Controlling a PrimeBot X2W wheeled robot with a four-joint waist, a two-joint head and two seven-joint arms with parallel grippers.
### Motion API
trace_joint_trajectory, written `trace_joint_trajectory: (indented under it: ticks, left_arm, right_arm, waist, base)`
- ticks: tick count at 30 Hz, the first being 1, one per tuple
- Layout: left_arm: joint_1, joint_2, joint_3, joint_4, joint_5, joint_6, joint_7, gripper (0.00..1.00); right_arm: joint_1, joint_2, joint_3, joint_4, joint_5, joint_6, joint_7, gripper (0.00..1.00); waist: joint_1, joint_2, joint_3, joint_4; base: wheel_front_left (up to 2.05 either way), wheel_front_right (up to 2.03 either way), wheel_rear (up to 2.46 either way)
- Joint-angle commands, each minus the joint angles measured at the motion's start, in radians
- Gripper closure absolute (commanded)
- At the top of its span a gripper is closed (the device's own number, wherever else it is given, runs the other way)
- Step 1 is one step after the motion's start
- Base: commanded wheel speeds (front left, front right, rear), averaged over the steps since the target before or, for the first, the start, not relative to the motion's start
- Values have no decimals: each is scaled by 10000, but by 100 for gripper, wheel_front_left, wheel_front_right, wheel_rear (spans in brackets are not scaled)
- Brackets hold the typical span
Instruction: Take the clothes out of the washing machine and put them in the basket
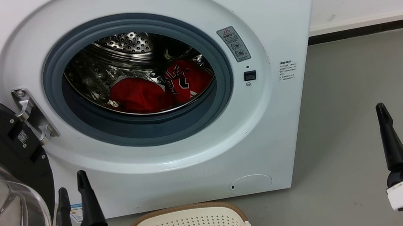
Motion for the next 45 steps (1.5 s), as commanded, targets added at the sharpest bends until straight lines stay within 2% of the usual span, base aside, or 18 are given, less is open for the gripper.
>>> trace_joint_trajectory:
  ticks: [1,10,21,23,37,43,45]
  left_arm:
    - [17,21,-149,-308,574,151,-110,0]
    - [146,67,-736,-713,2162,660,-376,0]
    - [340,437,-1566,-681,3396,1404,-656,0]
    - [464,393,-1611,-581,3313,1379,-705,0]
    - [800,376,-1755,-201,4724,1300,-1028,0]
    - [956,340,-1881,-160,5011,755,-1156,0]
    - [1004,327,-1869,-96,5093,708,-1173,0]
  right_arm:
    - [30,-50,51,-275,-492,1,-112,0]
    - [246,-50,310,-613,-1874,1,-376,0]
    - [516,-50,544,-771,-3240,0,-665,0]
    - [564,-50,593,-764,-3453,0,-714,0]
    - [939,-46,1021,-445,-4667,0,-1040,0]
    - [1056,-46,952,-293,-4970,-2,-1157,0]
    - [1080,-46,911,-240,-4954,-2,-1183,0]
  waist:
    - [0,0,-13,-6]
    - [0,0,-57,-31]
    - [0,0,-124,-50]
    - [0,0,-143,-53]
    - [0,0,-245,-64]
    - [0,0,-283,-62]
    - [0,0,-292,-62]
  base:
    - [0,0,0]
    - [0,0,0]
    - [0,0,0]
    - [0,0,0]
    - [0,0,0]
    - [0,0,0]
    - [0,0,0]
